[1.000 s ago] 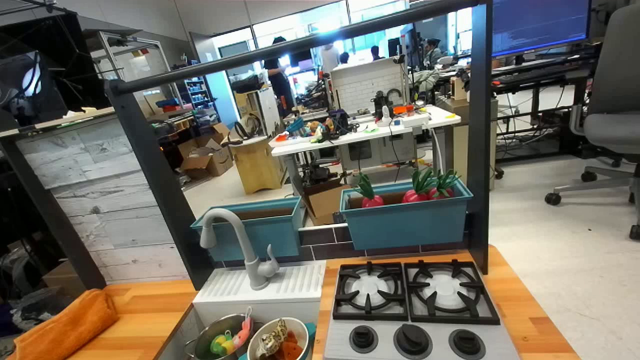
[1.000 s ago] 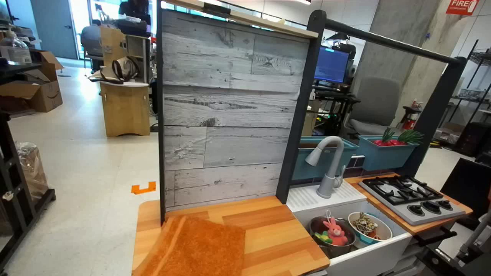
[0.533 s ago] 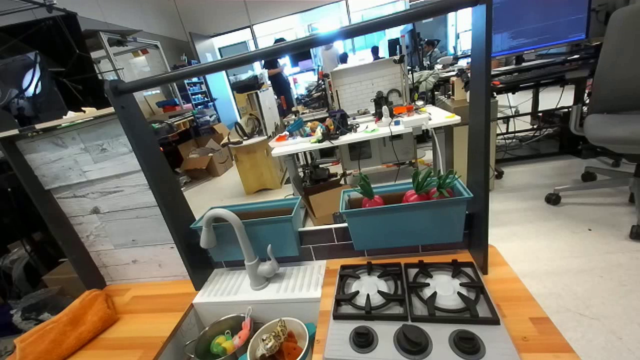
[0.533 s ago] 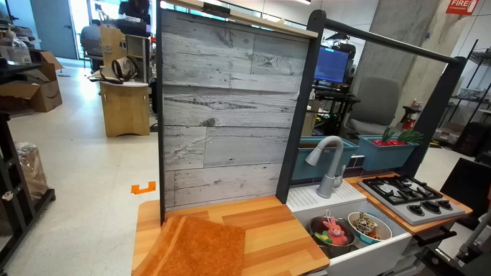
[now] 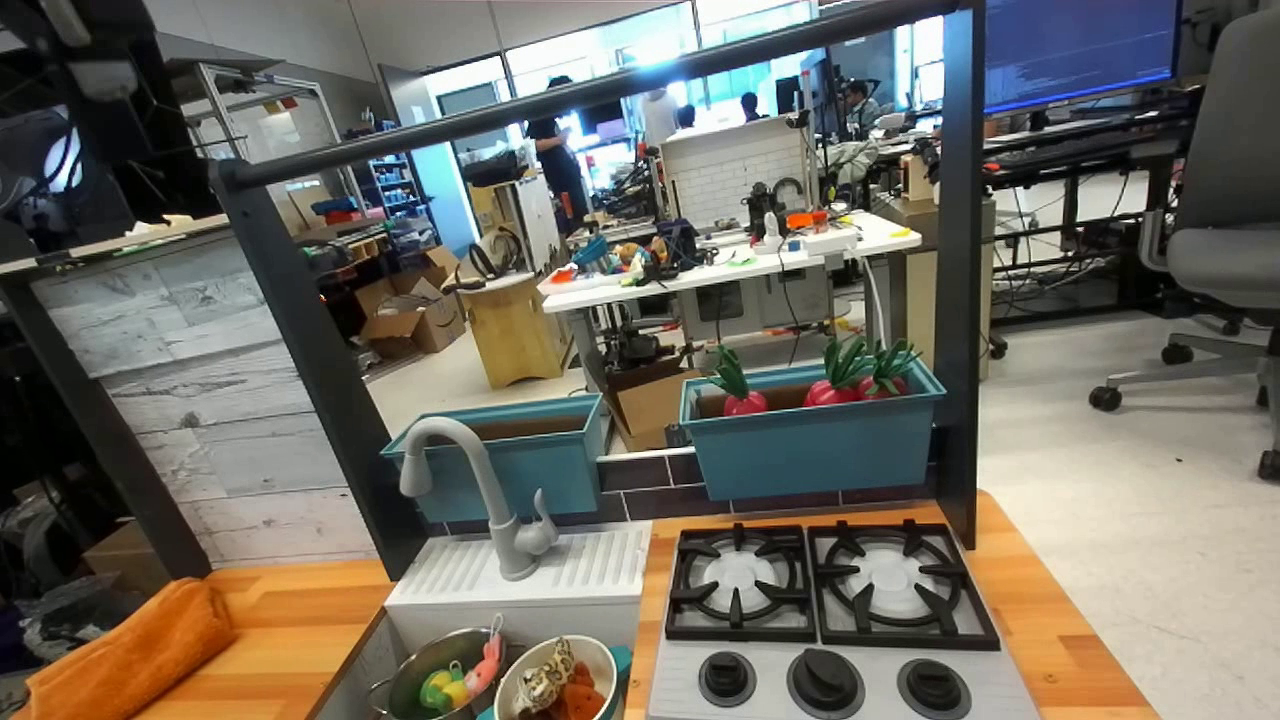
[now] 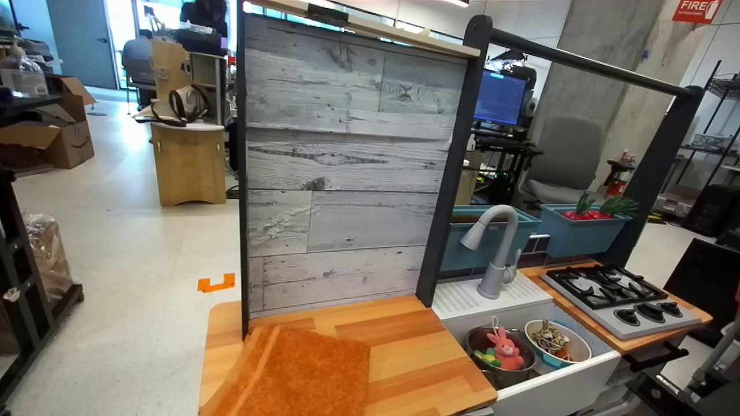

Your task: Wipe the counter with the cloth, then pick the objects in the bowls in the sink and put them on the counter and the stove

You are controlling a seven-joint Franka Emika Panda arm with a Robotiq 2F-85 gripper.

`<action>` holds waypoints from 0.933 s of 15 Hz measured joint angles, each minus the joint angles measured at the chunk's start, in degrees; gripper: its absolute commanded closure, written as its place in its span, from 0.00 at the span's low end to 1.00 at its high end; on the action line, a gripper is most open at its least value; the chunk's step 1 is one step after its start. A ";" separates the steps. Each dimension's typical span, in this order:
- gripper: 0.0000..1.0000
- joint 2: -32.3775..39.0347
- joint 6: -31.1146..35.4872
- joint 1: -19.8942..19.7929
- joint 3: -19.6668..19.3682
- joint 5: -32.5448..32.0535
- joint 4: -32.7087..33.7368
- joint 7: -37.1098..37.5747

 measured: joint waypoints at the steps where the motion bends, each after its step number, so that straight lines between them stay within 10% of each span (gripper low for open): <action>1: 0.00 0.66 -0.04 -0.13 0.22 -0.01 0.06 0.00; 14: 0.00 2.18 6.09 1.23 3.96 2.89 -3.11 4.21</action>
